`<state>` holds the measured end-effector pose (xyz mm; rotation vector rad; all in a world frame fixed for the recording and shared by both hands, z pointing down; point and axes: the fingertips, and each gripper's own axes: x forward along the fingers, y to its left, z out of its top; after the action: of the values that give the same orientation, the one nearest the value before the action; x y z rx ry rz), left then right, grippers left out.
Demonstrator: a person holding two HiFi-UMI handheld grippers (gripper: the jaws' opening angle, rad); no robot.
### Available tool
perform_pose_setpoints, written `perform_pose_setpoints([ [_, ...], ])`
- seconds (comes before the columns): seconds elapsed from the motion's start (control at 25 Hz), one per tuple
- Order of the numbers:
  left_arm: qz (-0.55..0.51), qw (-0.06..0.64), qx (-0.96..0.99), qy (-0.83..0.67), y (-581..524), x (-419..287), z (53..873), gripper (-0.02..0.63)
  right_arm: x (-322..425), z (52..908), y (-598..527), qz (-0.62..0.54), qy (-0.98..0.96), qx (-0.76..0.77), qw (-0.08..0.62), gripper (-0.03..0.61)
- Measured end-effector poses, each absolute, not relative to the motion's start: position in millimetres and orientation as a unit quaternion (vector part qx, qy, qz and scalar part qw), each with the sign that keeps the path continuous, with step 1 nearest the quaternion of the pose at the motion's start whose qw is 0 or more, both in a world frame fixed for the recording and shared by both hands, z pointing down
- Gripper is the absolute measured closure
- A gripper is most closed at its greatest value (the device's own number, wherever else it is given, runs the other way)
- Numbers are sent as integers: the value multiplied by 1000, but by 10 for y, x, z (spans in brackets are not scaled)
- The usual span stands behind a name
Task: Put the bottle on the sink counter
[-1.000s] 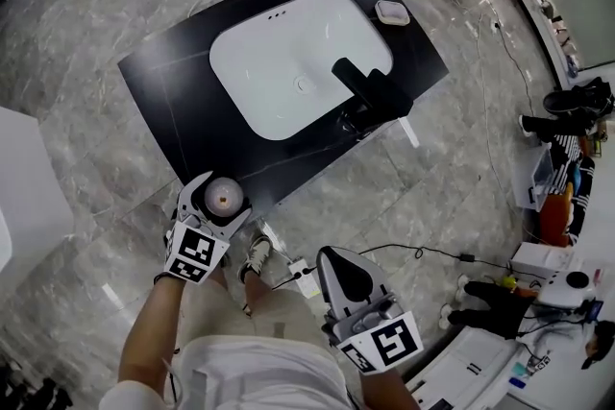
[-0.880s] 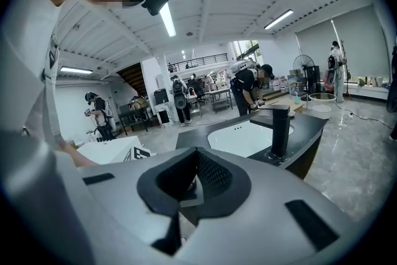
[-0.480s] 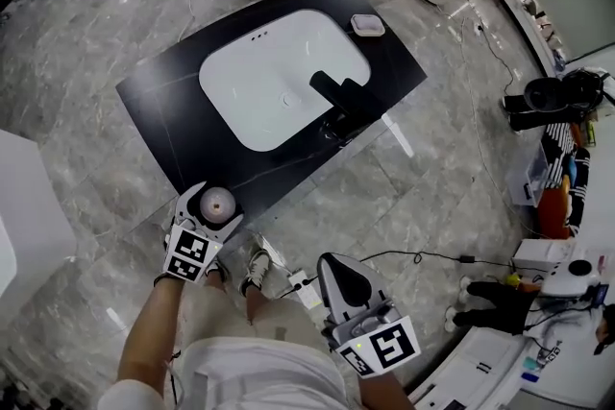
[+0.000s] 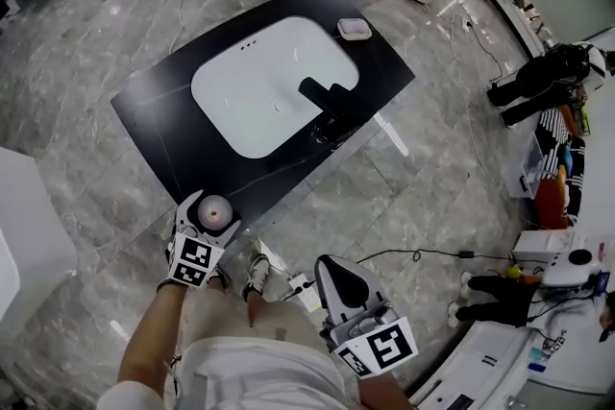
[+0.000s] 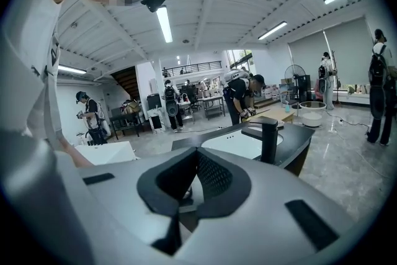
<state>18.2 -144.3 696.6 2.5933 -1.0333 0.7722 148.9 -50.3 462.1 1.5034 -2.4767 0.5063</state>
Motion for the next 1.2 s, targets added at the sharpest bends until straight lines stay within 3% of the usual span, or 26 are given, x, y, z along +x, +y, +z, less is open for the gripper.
perform_pose_setpoints([
  [0.12,262,126,889,-354,-1435,211,6989,216,1482,4593,-526,167,-837,511,99,569],
  [0.32,223,161,892,-359,-1495,177,6865,147,1407,4498,-553,160,-838,514,96,569],
  [1.2,211,183,876,-392,-1408,-66,6069,146,1417,3910,-585,105,-842,527,41,569],
])
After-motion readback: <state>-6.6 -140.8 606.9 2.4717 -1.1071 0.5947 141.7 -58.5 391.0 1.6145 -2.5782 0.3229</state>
